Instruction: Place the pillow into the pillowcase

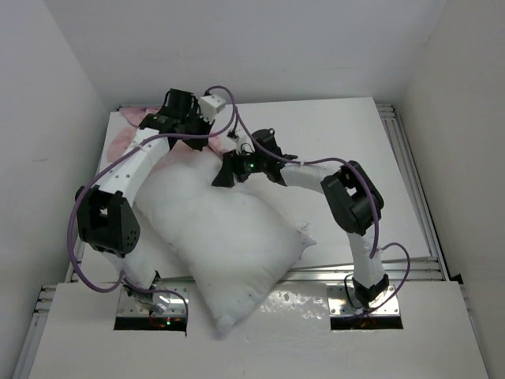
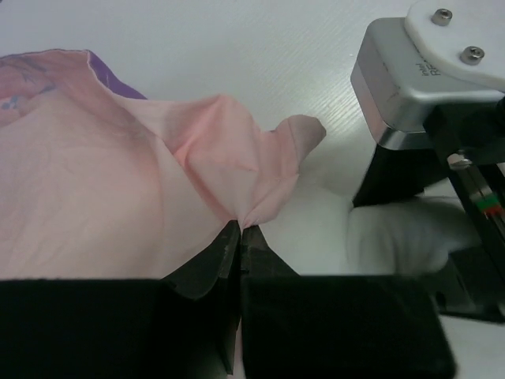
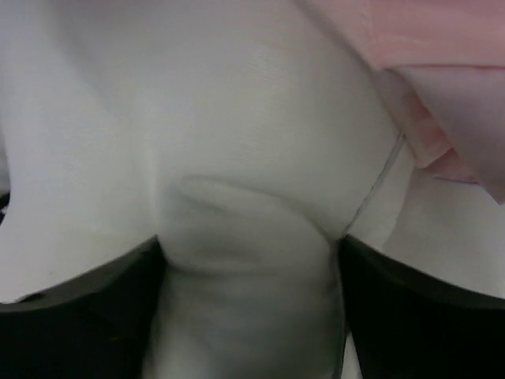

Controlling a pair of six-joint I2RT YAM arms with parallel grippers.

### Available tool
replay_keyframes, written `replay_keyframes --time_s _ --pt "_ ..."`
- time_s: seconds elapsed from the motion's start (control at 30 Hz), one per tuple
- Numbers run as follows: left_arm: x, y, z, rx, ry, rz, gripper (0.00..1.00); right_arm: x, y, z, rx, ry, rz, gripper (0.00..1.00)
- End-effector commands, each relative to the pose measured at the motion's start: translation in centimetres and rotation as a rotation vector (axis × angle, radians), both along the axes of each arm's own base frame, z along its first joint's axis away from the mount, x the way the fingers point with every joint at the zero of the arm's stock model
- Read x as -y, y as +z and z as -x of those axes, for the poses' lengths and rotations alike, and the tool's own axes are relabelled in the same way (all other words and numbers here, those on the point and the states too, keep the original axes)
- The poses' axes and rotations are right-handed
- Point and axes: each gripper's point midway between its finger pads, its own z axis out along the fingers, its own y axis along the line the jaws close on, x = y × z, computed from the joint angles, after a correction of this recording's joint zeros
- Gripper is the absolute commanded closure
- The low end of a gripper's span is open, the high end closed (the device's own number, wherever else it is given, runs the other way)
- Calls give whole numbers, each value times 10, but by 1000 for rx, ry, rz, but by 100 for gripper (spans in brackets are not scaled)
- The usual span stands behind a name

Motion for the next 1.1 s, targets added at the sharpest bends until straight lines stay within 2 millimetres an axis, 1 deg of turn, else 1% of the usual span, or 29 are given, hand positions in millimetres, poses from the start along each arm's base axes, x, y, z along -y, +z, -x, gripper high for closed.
replay_keyframes --time_s 0.0,0.03,0.07,0.1,0.13,0.17,0.2,0.23,0.27,0.3,0.33,0.37,0.43,0.47,0.5,0.53,0.6,0.63,0.67,0.7,0.73,0.77,0.8,0.83,0.87,0.97,1.0,1.07 --pt "19 38 8 97 -61 68 100 -22 46 33 43 136 -185 35" --pt "20 37 10 93 -64 72 100 -21 47 36 52 132 -196 51" --pt "21 36 12 87 -64 77 100 -19 46 38 62 120 -219 96" --pt "23 36 14 83 -73 88 100 -18 50 34 72 87 -236 100" --pt "24 31 18 63 -73 94 100 -13 50 35 68 55 -247 100" --pt "25 28 21 54 -77 96 100 -13 68 29 103 20 -313 100" --pt "27 23 26 37 -84 102 100 -9 77 16 138 -68 -344 100" --pt "28 22 30 32 -91 106 100 -2 93 8 173 -136 -387 100" --pt "29 20 33 26 -94 107 100 10 102 8 212 -211 -457 100" --pt "29 18 37 21 -99 108 100 28 127 -11 283 -376 -520 100" --pt "29 18 39 19 -101 110 100 41 124 -17 301 -467 -542 100" --pt "29 20 42 19 -102 113 100 63 139 -13 340 -554 -613 100" --pt "31 23 46 16 -108 127 100 91 149 -21 373 -708 -649 100" --pt "32 27 48 20 -114 138 100 114 152 -27 389 -833 -654 100" --pt "37 31 53 18 -137 165 100 120 154 -27 404 -869 -650 100" --pt "43 34 56 16 -154 185 100 128 153 -31 431 -919 -625 100" --pt "57 39 63 3 -205 228 100 122 150 -32 435 -928 -599 100" --pt "72 34 69 -21 -236 234 100 118 144 -38 424 -942 -575 100" --pt "88 32 79 -37 -284 235 100 113 140 -39 417 -939 -566 100" --pt "97 28 84 -51 -309 236 100 110 137 -42 406 -940 -563 100" --pt "105 23 89 -68 -338 237 100 105 139 -46 386 -942 -580 100" --pt "115 14 97 -104 -375 252 100 101 126 -51 368 -943 -557 100" --pt "127 10 106 -128 -406 263 100 99 122 -54 357 -952 -547 100" --pt "134 3 106 -149 -420 270 100 97 117 -59 336 -967 -537 100" --pt "139 0 110 -171 -445 292 100 103 109 -64 332 -1007 -517 100" --pt "143 -10 103 -178 -438 292 100 111 94 -69 332 -1052 -461 100" --pt "145 -9 98 -158 -439 296 100 111 86 -71 331 -1055 -422 100" --pt "150 -9 96 -157 -450 313 100 113 76 -74 320 -1071 -386 100"
